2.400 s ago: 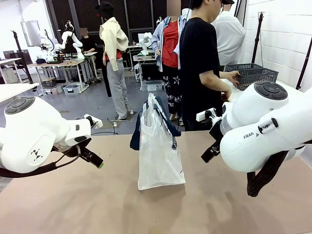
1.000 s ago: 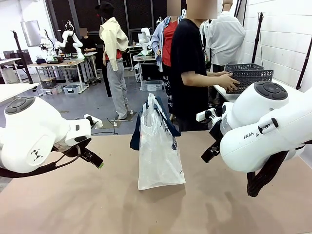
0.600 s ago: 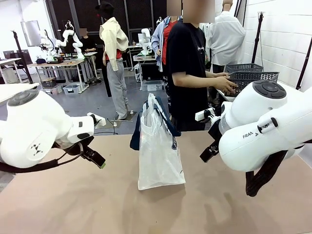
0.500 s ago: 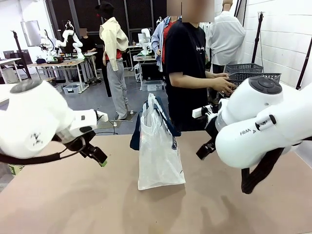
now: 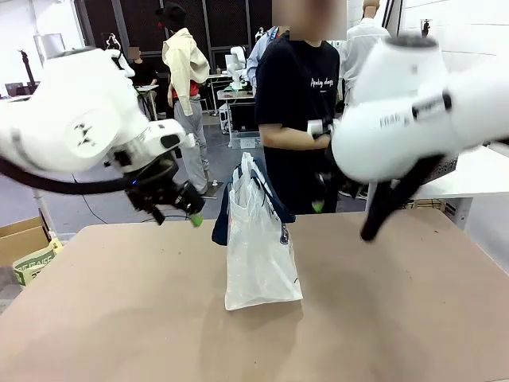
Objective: Transfer purchased items from the store into the shopping bag.
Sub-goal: Open the Reusable shopping bag in the center of the table.
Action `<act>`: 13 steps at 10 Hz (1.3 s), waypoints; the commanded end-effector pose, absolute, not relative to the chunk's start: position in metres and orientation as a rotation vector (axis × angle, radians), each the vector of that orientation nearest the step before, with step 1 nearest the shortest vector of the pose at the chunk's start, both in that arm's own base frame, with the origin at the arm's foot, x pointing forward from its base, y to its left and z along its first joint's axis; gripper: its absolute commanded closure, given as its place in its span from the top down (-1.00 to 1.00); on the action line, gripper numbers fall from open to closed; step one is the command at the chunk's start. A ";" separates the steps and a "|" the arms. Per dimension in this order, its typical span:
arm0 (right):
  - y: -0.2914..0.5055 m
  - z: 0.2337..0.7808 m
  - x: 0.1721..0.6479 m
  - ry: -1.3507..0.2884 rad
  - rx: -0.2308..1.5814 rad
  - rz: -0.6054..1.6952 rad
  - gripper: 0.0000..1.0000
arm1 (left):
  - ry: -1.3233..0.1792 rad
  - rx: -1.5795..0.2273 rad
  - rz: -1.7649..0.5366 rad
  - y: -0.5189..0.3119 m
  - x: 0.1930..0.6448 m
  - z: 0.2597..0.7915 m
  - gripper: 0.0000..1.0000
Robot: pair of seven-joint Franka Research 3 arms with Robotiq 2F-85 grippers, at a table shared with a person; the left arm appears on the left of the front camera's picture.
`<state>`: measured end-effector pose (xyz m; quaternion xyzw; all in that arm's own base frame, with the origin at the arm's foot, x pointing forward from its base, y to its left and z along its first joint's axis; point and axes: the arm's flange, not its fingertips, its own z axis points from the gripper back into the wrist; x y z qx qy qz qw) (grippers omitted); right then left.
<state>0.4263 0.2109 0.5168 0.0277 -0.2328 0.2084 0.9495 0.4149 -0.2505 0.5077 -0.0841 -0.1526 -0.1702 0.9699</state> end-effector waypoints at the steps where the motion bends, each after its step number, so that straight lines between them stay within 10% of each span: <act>1: 0.238 0.558 0.463 -0.518 0.048 0.360 1.00 | -0.327 -0.202 -0.251 -0.273 0.441 0.519 1.00; 13: 0.274 0.584 0.553 -0.434 0.245 0.360 1.00 | -0.199 -0.326 -0.099 -0.301 0.479 0.554 1.00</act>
